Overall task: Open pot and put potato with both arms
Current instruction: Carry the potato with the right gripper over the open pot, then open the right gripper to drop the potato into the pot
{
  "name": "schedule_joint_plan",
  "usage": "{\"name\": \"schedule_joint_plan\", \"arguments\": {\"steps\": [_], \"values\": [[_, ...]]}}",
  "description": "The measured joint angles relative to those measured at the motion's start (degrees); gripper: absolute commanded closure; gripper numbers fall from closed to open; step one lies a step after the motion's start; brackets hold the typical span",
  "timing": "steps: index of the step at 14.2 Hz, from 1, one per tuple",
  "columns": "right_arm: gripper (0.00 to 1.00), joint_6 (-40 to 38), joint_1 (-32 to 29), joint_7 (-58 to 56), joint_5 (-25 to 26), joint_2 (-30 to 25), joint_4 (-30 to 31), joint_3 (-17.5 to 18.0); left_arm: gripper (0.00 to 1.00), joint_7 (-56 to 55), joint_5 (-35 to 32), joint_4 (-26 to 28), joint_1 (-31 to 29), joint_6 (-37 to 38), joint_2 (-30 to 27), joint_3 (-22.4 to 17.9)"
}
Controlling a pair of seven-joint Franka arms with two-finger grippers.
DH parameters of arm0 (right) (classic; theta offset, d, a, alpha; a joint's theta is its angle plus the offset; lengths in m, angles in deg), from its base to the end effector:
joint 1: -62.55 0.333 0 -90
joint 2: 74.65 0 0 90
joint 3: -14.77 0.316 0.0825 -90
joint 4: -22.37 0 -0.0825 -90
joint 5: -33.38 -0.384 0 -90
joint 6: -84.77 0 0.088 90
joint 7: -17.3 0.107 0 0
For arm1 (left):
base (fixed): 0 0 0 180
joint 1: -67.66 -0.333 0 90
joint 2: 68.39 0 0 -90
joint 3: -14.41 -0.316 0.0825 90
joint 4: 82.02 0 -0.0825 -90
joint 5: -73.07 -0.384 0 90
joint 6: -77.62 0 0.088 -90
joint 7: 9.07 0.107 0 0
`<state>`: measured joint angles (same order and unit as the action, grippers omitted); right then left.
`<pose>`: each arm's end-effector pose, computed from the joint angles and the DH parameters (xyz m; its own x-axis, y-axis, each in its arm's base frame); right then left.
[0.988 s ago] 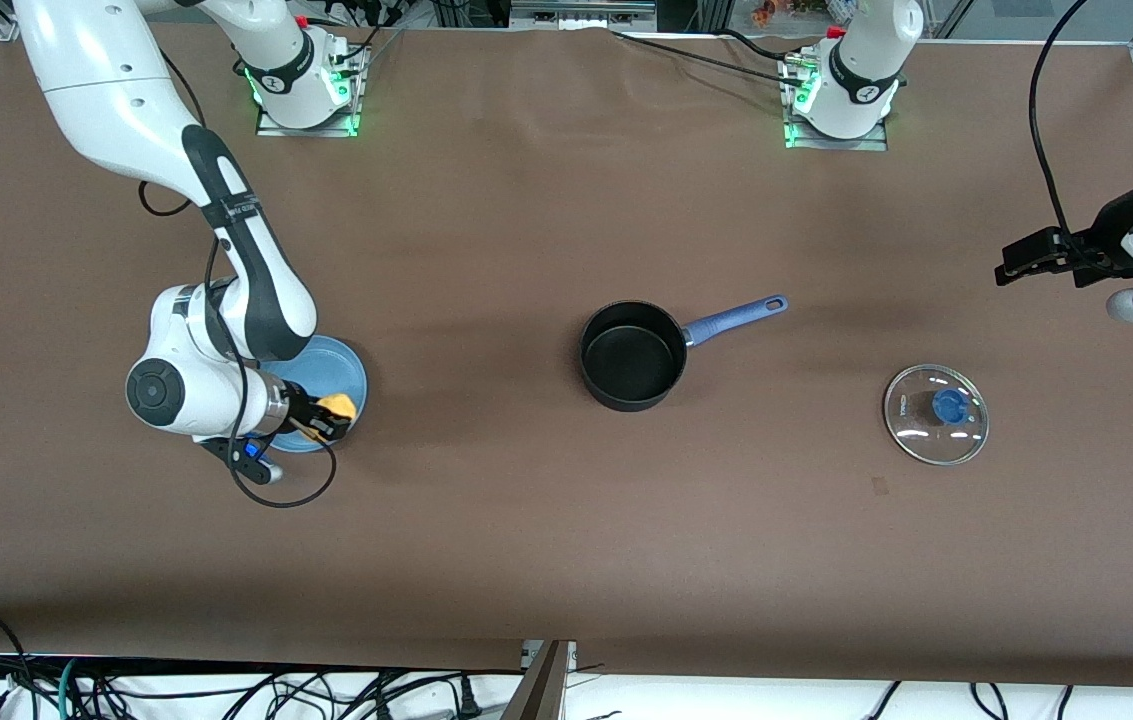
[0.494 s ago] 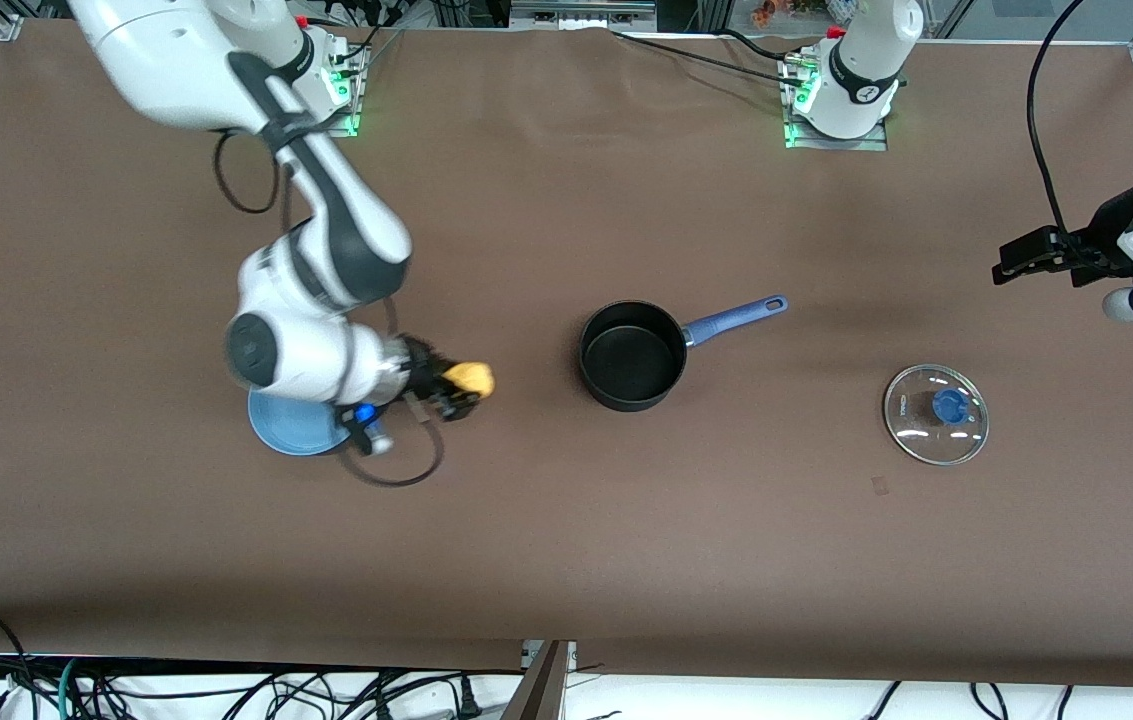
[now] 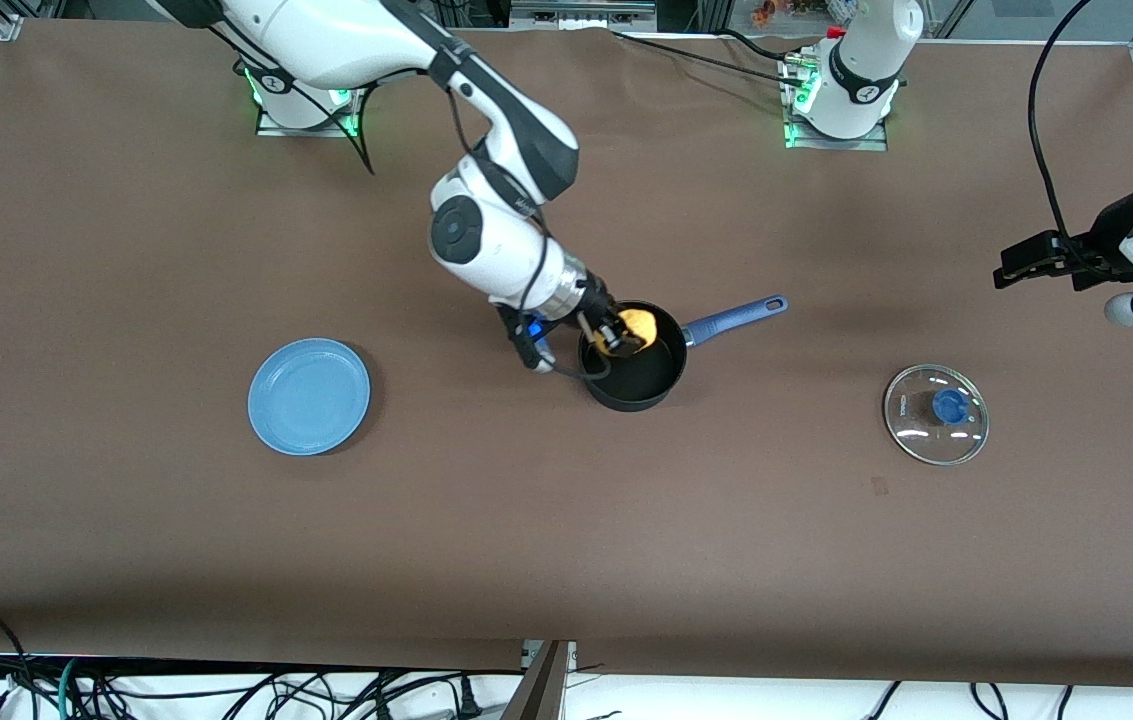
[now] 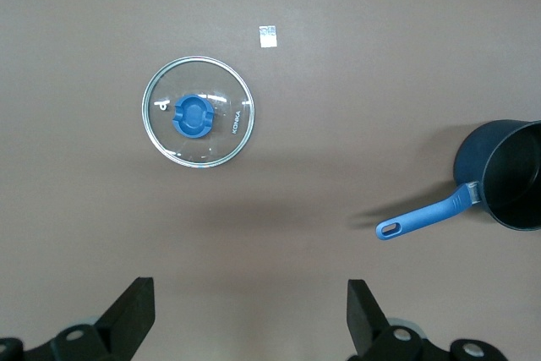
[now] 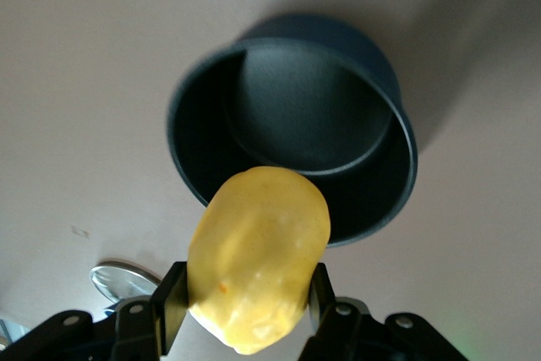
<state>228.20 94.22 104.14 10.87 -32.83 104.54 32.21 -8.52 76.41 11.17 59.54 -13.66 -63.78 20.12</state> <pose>0.5348 0.5339 0.3127 0.4951 -0.7197 -0.4867 -0.8687 -0.4198 -0.2629 0.5742 0.0200 0.5551 0.9931 0.0329 -0.1126 0.0406 -0.9969 0.0668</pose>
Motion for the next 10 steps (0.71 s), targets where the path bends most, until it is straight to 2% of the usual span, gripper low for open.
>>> {"name": "schedule_joint_plan", "arguments": {"steps": [2,3,5,7,10], "values": [[0.04,0.54,0.24,0.02,-0.02,0.51,-0.07,-0.1,0.0,0.0,0.0,-0.3,-0.02,0.0,0.16,-0.01],[0.01,0.54,0.17,0.02,0.01,0.51,-0.2,-0.31,0.0,0.0,0.0,-0.44,-0.03,0.0,0.22,-0.02],[0.01,0.53,-0.01,-0.21,1.3,0.49,-0.71,-0.51,0.0,0.0,0.0,-0.57,-0.04,0.0,0.27,-0.02],[0.01,0.52,-0.17,-0.23,4.84,0.43,-1.31,-0.53,0.0,0.0,0.0,-0.61,-0.04,0.01,0.28,-0.02],[0.0,-0.52,-0.33,-0.64,12.8,0.27,-2.8,-1.26,0.0,0.0,0.0,-0.66,-0.05,0.01,0.29,-0.03]]}}
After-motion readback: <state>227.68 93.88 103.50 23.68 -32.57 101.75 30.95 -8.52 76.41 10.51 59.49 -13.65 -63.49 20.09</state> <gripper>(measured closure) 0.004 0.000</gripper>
